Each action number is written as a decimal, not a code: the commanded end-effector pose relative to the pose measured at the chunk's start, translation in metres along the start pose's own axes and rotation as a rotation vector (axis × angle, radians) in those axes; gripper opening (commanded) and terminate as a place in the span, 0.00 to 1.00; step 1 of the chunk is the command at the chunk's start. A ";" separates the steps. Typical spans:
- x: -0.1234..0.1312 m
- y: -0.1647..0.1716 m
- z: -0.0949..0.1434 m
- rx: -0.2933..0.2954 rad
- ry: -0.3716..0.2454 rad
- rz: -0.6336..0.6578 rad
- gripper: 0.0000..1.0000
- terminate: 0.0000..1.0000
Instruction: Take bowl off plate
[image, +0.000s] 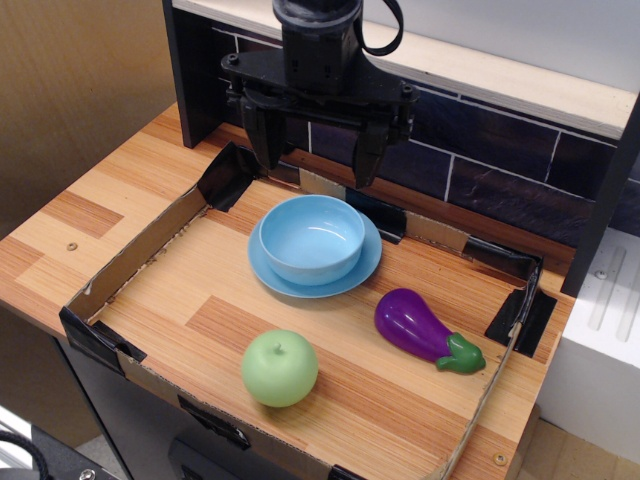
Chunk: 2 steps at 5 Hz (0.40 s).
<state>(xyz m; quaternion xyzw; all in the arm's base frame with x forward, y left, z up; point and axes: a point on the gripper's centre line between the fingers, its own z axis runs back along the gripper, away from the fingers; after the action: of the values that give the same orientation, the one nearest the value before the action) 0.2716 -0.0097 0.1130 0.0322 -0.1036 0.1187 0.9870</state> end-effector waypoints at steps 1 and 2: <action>0.000 0.000 0.000 0.000 0.000 0.000 1.00 0.00; 0.005 0.014 -0.012 0.024 -0.003 0.140 1.00 0.00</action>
<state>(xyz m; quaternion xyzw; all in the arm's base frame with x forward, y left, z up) 0.2723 0.0063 0.0960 0.0390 -0.0922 0.1910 0.9765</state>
